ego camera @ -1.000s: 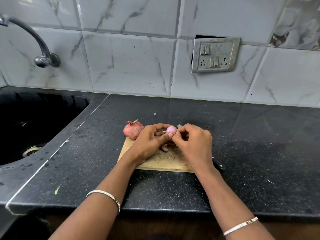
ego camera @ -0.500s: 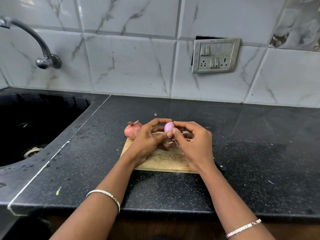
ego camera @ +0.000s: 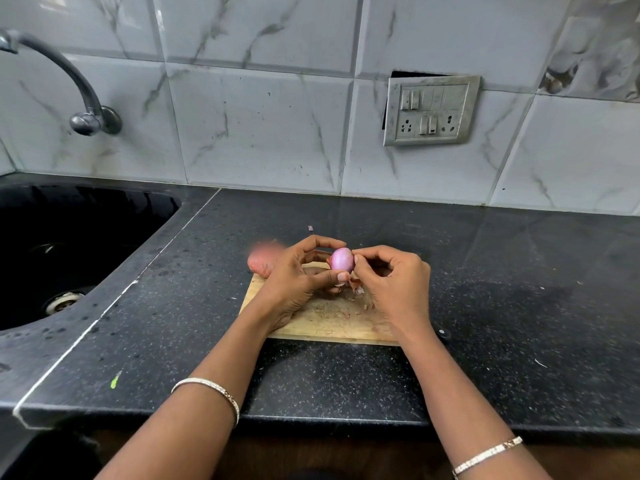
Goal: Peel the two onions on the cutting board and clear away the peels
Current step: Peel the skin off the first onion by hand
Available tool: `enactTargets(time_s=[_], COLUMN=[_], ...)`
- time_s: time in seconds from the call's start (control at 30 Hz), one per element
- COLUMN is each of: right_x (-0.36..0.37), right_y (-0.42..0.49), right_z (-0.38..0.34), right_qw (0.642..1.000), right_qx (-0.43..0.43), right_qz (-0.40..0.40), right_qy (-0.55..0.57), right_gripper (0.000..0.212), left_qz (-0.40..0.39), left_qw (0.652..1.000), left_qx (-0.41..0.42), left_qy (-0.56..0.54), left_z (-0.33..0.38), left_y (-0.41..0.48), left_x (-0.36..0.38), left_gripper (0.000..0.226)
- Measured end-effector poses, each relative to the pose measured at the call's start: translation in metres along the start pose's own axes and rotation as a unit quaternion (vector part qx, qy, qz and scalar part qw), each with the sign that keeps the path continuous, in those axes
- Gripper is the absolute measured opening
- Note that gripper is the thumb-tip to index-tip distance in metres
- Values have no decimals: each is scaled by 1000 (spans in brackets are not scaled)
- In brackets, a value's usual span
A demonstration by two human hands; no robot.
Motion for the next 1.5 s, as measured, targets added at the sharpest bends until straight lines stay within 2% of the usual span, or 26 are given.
enactTargets(time_s=[0.1, 0.2, 0.7, 0.8, 0.9, 1.3, 1.5], right_x=[2, 6, 6, 10, 9, 5, 6], right_y=[-1, -2, -4, -6, -7, -4, -8], right_z=[0, 1, 0, -4, -8, -6, -11], right_qw=[1000, 999, 999, 999, 998, 998, 999], right_qx=[13, 18, 11, -9, -36, -50, -26], right_qz=[-14, -32, -29, -45, -42, -30, -45], right_qy=[21, 26, 19, 14, 4, -36, 6], right_gripper=[7, 12, 11, 18, 12, 16, 11], left_qz=[11, 20, 29, 29, 31, 21, 31], left_qw=[1000, 1000, 999, 999, 999, 999, 999], left_qx=[7, 11, 10, 15, 12, 11, 23], left_qy=[-1, 3, 13, 12, 11, 23, 31], left_z=[2, 2, 1, 2, 3, 2, 4], left_y=[1, 1, 1, 1, 0, 0, 1], left_x=[-1, -3, -5, -5, -5, -2, -5], left_gripper=[48, 49, 53, 51, 51, 52, 51])
Point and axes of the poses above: each hand's wrist, its own y-axis towards the middle knuckle, its own x-axis out of the palm, z = x × y, the point moved 10 cm from there along y, towards the middle knuckle, and after that the axes turned 10 degrees about z, right-handed, at the moved point
